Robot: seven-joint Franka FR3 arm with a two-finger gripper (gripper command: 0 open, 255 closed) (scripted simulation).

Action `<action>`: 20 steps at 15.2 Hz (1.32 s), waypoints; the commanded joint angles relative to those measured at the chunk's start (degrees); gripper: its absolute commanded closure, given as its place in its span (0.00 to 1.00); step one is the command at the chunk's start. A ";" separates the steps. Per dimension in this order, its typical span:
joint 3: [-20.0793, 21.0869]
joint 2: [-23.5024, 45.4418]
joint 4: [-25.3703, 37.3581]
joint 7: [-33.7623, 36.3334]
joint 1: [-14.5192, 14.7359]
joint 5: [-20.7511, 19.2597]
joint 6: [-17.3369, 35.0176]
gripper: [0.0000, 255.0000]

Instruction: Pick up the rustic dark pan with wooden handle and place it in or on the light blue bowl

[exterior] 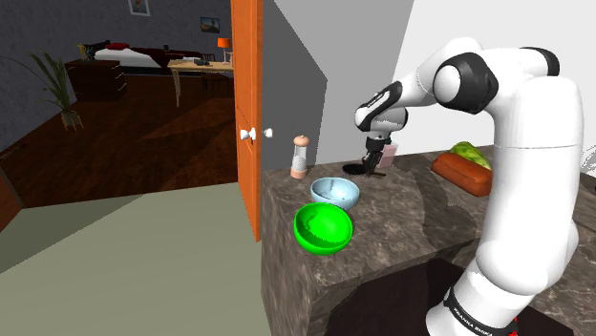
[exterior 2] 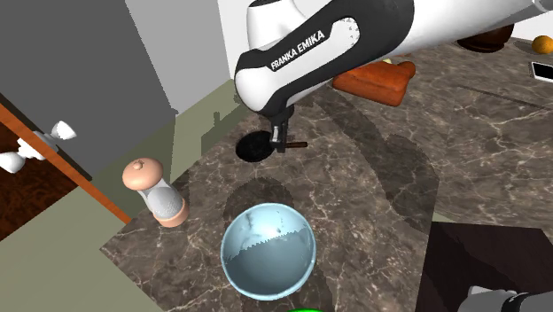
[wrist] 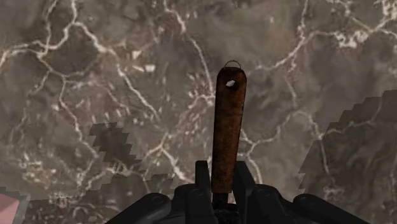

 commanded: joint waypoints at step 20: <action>-1.82 -8.19 6.38 2.54 1.50 -4.47 -13.78 1.00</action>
